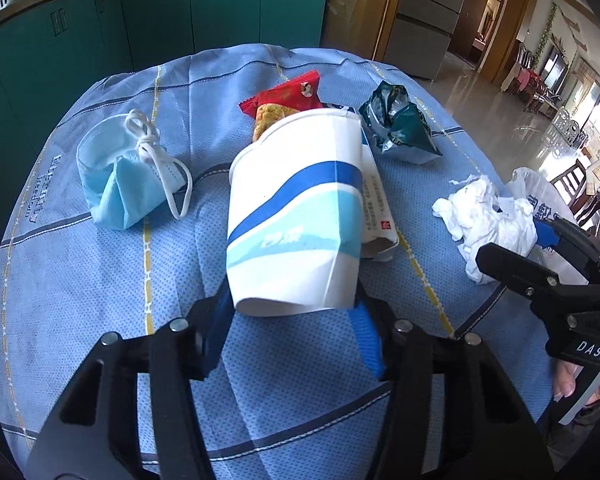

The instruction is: Collect trash

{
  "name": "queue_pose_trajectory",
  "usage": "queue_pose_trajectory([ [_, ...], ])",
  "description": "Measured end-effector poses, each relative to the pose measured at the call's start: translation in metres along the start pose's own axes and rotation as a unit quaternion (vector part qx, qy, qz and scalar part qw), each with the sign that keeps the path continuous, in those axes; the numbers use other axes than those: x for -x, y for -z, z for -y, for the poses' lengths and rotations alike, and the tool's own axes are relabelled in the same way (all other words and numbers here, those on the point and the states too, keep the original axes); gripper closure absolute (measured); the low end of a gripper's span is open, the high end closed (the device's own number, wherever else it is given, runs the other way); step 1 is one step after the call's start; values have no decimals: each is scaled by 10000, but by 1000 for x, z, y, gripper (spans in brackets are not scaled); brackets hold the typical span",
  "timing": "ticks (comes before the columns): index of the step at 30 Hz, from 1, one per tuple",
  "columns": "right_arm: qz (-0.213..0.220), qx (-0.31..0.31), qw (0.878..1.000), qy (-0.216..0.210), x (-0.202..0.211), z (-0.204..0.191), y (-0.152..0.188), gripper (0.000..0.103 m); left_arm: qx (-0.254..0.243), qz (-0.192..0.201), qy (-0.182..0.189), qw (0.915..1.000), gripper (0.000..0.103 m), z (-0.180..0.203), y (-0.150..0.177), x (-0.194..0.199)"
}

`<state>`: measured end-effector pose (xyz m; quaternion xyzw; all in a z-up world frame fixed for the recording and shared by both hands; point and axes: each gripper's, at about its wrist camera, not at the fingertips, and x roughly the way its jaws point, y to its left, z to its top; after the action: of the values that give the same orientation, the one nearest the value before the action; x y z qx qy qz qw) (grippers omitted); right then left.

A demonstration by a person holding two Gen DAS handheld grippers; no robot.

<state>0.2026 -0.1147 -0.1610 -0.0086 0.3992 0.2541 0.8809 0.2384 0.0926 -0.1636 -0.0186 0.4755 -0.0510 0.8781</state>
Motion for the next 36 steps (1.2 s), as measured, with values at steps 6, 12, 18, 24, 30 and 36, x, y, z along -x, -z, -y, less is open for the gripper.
queue_pose_trajectory([
  [6,6,65,10000,5,-1,-4,1,37,0,16,45,10000,48,-3,1,4],
  [12,172,307,9993,-158,6,-14,0,67,84,196,154,9997,48,-11,2,18],
  [18,193,299,9992,-176,9,-11,1,73,223,397,271,9986,48,-18,7,31],
  [24,117,181,9996,-175,5,-9,0,67,112,333,263,9990,48,-12,13,28],
  [30,23,17,9999,-111,-1,-4,0,37,147,207,246,9994,27,-9,14,20],
  [36,-82,129,9999,-51,-10,-9,1,35,119,140,210,9996,28,-2,11,10],
])
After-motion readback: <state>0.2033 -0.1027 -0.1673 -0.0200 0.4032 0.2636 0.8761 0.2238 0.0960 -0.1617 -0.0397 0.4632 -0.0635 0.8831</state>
